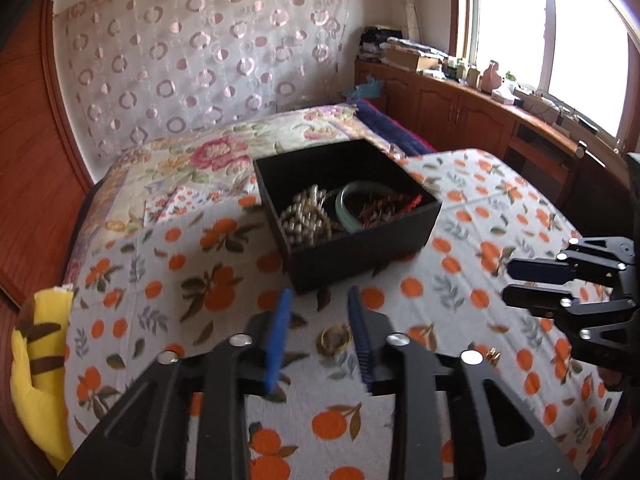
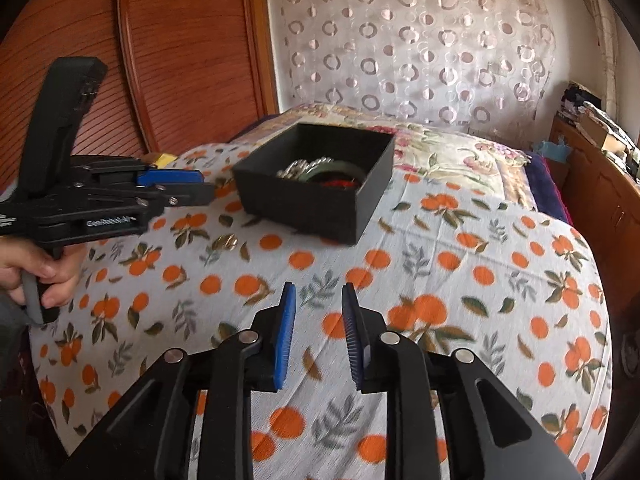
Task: Organize jewelry
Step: 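Grasp the gold ring with the left tool while the right tool grasps the bronze flower charm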
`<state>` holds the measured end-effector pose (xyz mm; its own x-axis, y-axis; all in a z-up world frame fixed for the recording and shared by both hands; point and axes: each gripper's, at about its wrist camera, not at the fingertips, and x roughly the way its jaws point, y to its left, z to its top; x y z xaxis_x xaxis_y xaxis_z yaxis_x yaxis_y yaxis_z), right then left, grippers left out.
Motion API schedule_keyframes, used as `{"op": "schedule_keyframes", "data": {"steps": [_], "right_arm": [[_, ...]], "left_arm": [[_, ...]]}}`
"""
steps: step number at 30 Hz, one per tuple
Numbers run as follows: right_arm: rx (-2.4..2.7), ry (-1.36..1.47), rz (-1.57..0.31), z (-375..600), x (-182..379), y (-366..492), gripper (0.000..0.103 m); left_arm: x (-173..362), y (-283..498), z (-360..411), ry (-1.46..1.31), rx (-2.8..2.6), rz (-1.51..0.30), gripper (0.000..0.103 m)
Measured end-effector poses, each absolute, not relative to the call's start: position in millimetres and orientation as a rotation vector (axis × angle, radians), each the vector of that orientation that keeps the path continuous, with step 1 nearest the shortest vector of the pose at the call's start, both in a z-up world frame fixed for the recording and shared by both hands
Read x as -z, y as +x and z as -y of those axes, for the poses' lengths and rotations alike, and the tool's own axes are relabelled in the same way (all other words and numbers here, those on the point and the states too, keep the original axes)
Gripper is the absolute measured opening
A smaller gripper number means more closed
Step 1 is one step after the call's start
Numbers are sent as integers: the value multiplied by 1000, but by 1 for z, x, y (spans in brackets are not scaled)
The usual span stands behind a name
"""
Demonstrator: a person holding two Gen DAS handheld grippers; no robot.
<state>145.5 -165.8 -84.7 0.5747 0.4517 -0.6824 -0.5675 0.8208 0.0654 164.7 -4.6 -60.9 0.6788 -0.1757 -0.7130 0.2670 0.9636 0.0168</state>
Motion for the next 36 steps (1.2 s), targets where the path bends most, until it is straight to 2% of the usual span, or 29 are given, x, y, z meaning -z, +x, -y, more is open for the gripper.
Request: {"op": "schedule_keyframes", "data": {"steps": [7, 8, 10, 14, 18, 19, 21, 23, 34, 36], "right_arm": [[-677, -210, -790, 150, 93, 125, 27], [-686, -219, -797, 148, 95, 122, 28], [-701, -225, -807, 146, 98, 119, 37], [-704, -257, -835, 140, 107, 117, 37], [-686, -314, -848, 134, 111, 118, 37], [-683, -322, -849, 133, 112, 118, 37], [-677, -345, -839, 132, 112, 118, 19], [-668, -347, -840, 134, 112, 120, 17], [-659, -330, -838, 139, 113, 123, 17], [-661, -325, -839, 140, 113, 124, 17]], "left_arm": [[86, 165, 1, 135, 244, -852, 53], [88, 165, 1, 135, 247, -856, 57], [91, 164, 1, 137, 252, -861, 65], [98, 166, 3, 148, 253, -875, 79], [104, 168, 2, 151, 243, -891, 85], [104, 168, 2, 149, 243, -893, 86], [105, 169, 0, 145, 241, -900, 92], [106, 170, 0, 141, 247, -910, 95], [106, 170, 6, 153, 259, -914, 95], [104, 171, 11, 157, 280, -912, 91]]}}
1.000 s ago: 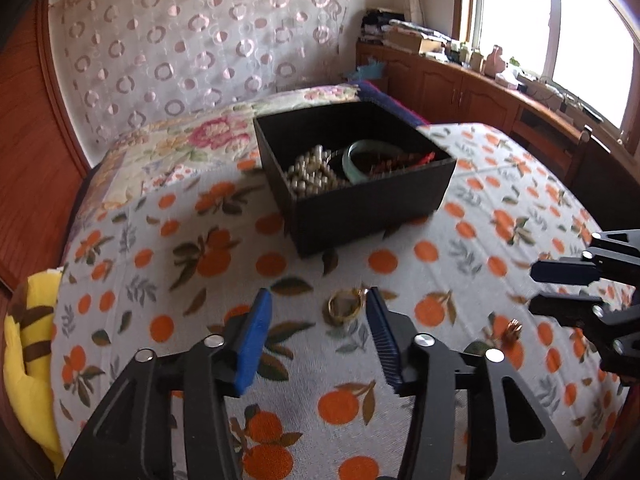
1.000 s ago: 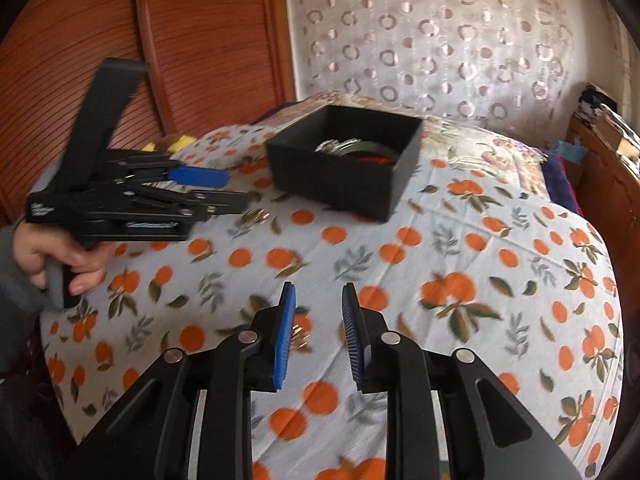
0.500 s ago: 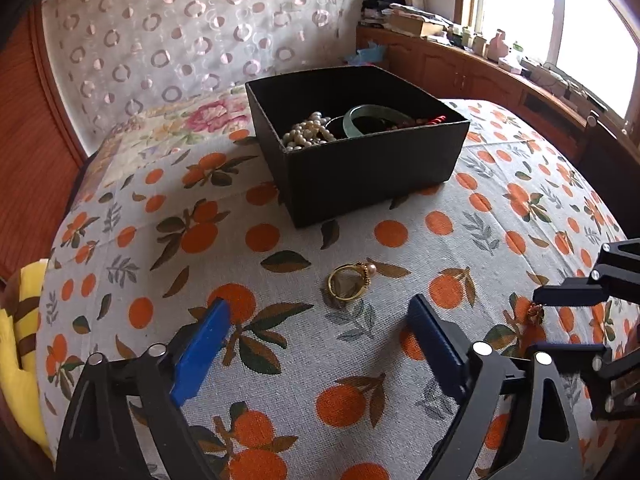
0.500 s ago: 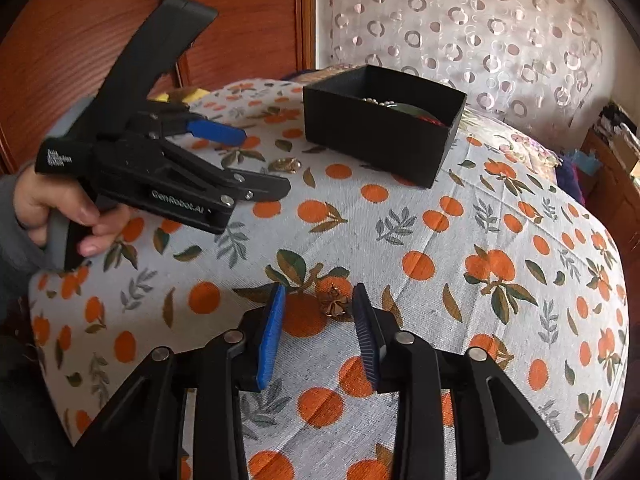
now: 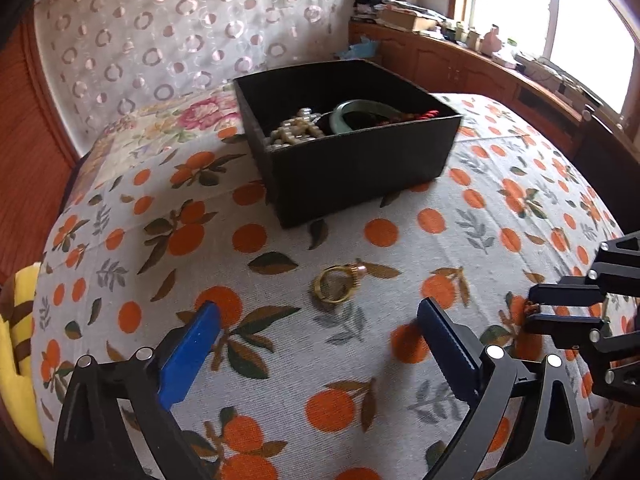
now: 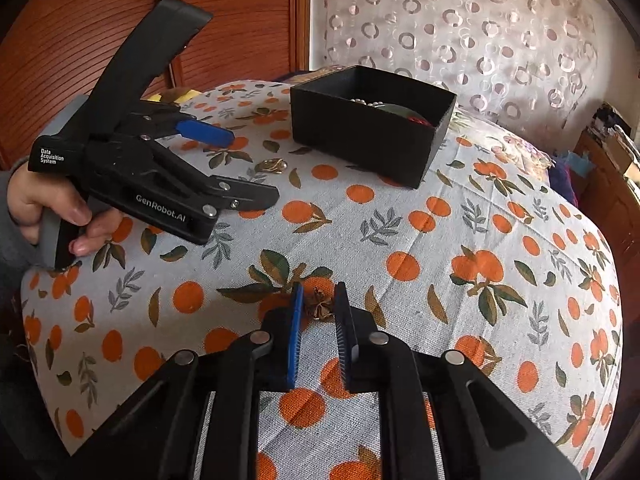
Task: Organize jewelry
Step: 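Grasp the gold ring with the left tool while the right tool grasps the bronze flower charm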
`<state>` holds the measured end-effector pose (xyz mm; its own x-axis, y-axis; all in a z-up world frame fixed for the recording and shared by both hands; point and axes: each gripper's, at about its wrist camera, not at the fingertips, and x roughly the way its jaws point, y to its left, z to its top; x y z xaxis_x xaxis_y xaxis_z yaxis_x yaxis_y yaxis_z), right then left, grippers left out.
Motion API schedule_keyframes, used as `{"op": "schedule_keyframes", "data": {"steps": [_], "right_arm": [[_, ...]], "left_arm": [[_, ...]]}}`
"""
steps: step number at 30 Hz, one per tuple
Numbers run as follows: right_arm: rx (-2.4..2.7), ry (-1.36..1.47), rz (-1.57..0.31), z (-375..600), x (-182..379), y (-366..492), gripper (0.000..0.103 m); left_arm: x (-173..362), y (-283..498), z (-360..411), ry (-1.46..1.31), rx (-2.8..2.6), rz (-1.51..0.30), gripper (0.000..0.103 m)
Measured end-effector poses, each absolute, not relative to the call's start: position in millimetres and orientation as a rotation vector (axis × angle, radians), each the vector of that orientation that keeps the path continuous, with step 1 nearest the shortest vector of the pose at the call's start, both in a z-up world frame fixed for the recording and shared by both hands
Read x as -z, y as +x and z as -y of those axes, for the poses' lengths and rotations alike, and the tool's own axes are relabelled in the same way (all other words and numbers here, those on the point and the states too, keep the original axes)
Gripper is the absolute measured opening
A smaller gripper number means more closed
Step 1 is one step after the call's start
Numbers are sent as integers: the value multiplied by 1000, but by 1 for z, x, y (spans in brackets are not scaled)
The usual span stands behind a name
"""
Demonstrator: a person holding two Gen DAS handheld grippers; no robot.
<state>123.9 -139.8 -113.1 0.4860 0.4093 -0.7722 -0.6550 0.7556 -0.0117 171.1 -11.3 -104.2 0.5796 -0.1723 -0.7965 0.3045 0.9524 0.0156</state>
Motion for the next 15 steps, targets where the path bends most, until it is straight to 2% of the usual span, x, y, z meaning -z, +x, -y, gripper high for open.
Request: {"op": "schedule_keyframes", "data": {"steps": [1, 3, 4, 6, 8, 10, 11, 15], "right_arm": [[-662, -324, -840, 140, 113, 124, 17], [-661, -325, -839, 140, 113, 124, 17], [-661, -325, -839, 140, 113, 124, 17], [-661, -325, -839, 140, 113, 124, 17], [-662, -324, -840, 140, 113, 124, 17], [-662, -324, -840, 140, 113, 124, 17], [-662, -323, -840, 140, 113, 124, 17], [-662, -323, -840, 140, 113, 124, 17]], "left_arm": [[103, 171, 14, 157, 290, -905, 88], [100, 172, 17, 156, 289, -897, 71], [99, 173, 18, 152, 290, -895, 67], [97, 174, 19, 142, 293, -894, 47], [96, 176, 19, 139, 293, -893, 35], [96, 176, 19, 147, 289, -887, 30], [95, 176, 20, 150, 290, -881, 22], [94, 172, 16, 132, 292, -869, 22]]}}
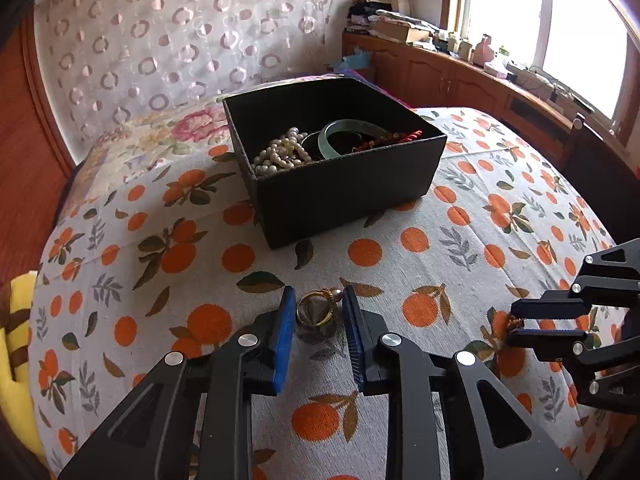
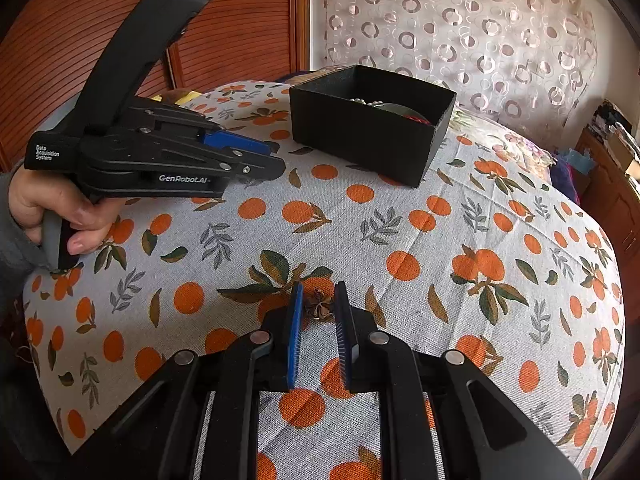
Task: Organize jewelry
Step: 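Grasp the gold ring with the left tool while the right tool grasps the bronze flower charm, then carry the ring and flower charm into the black box and open both tools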
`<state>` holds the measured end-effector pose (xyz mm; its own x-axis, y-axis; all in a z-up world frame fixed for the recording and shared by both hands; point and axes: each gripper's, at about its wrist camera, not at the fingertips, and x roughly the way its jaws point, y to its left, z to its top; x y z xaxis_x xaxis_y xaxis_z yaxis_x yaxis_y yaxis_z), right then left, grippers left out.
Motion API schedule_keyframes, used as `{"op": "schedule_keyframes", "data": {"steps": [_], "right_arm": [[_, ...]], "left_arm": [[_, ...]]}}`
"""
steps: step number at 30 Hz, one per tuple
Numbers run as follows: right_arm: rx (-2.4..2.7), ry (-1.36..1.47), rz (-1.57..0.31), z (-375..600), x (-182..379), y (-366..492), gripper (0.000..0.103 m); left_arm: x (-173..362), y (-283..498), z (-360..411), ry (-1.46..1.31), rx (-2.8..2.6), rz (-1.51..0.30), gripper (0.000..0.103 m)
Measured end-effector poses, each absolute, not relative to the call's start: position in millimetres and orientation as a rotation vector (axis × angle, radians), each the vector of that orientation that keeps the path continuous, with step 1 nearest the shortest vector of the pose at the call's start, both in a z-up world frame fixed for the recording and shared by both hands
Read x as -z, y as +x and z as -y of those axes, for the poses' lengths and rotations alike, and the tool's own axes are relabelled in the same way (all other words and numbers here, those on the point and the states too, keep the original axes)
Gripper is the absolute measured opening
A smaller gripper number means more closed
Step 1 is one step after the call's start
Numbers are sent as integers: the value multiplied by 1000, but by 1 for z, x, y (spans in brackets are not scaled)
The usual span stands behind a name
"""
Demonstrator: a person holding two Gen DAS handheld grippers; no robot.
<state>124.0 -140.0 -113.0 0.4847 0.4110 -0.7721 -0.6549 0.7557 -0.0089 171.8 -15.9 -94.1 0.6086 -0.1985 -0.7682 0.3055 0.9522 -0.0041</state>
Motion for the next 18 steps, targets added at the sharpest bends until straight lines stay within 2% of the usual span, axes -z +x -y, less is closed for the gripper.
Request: {"op": "schedule_keyframes", "data": {"steps": [8, 18], "right_arm": [[-626, -310, -809, 146, 108, 128, 17], [-641, -294, -732, 152, 75, 156, 17]], "left_arm": [[74, 154, 9, 82, 273, -786, 22], [55, 160, -2, 0, 262, -721, 22]]}}
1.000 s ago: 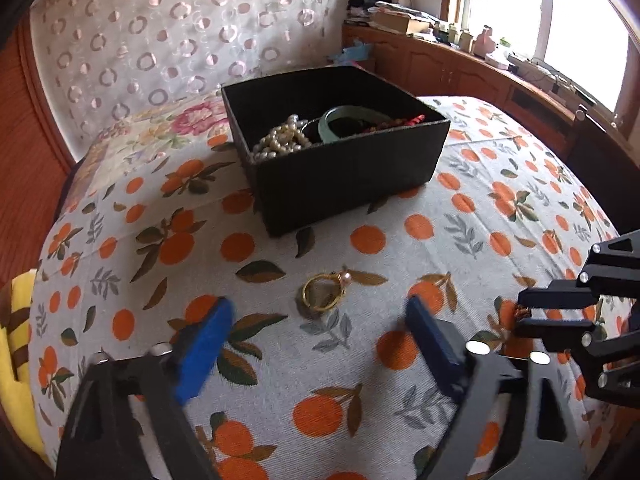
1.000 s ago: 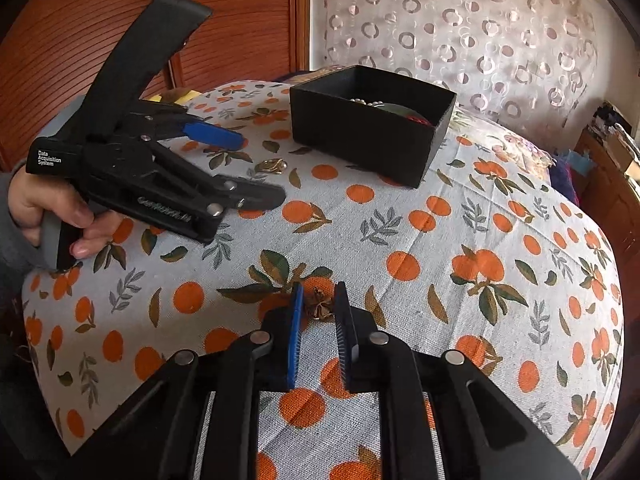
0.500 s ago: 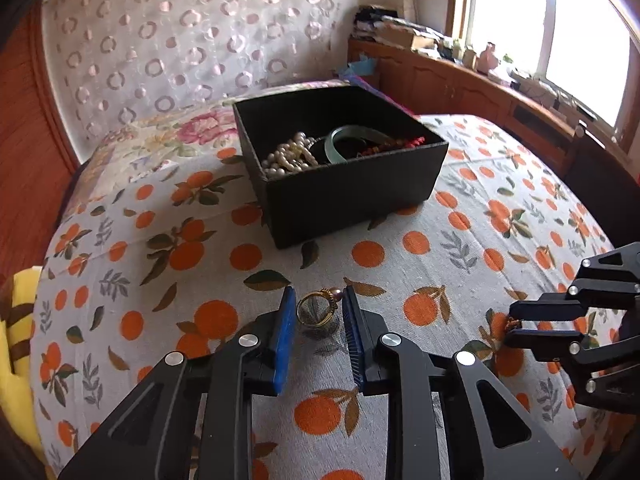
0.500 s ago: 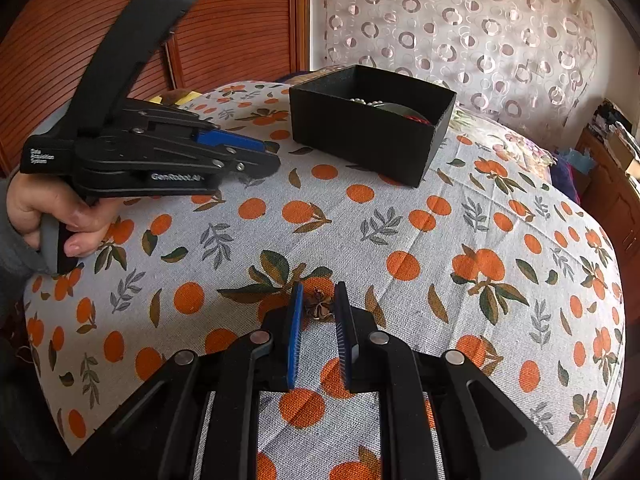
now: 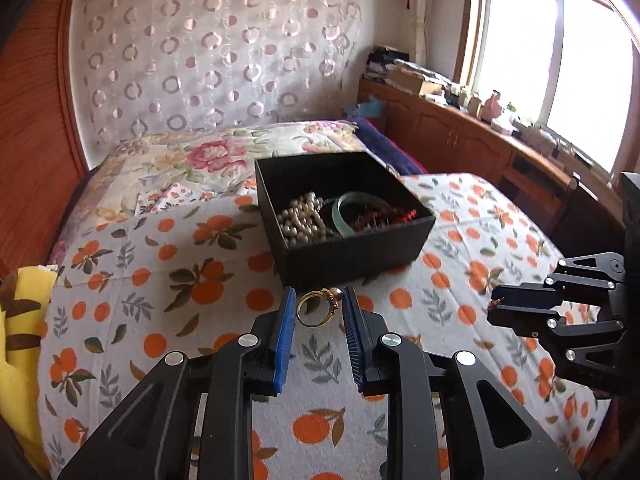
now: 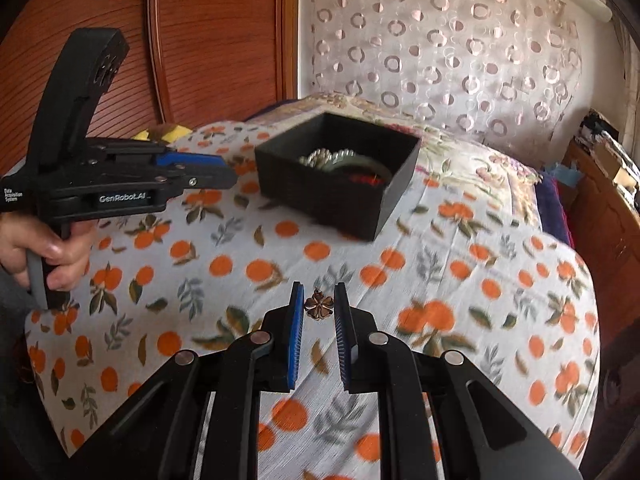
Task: Organize jewelry
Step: 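Carry the ring and flower charm into the black box and open both tools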
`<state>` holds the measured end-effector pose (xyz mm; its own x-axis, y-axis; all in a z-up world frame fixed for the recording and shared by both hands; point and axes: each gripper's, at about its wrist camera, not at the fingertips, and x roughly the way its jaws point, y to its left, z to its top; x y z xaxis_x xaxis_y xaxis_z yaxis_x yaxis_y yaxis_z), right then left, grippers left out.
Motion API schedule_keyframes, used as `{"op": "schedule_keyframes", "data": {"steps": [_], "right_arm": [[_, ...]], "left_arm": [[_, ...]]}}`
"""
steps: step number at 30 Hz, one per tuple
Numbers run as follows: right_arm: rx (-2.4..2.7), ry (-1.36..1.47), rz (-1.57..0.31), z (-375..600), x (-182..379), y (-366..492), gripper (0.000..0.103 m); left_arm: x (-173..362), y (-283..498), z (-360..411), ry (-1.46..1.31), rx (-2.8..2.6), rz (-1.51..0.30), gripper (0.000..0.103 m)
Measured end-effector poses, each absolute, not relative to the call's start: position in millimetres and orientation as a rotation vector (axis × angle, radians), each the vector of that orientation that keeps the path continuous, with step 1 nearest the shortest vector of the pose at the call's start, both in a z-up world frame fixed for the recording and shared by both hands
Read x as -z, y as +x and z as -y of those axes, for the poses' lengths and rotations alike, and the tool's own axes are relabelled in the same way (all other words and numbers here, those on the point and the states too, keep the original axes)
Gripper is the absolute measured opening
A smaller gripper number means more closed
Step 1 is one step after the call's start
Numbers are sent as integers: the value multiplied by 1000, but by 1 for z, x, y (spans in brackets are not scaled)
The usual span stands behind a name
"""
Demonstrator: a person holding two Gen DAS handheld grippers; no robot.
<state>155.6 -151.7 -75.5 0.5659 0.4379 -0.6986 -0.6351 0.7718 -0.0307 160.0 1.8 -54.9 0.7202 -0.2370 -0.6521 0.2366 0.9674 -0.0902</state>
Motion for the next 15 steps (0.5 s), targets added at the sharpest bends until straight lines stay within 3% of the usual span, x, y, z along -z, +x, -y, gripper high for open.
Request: {"op": "schedule_keyframes", "data": {"steps": [15], "right_arm": [[-702, -287, -636, 122, 39, 229, 17]], "left_arm": [[35, 180, -29, -19, 182, -700, 22]]}}
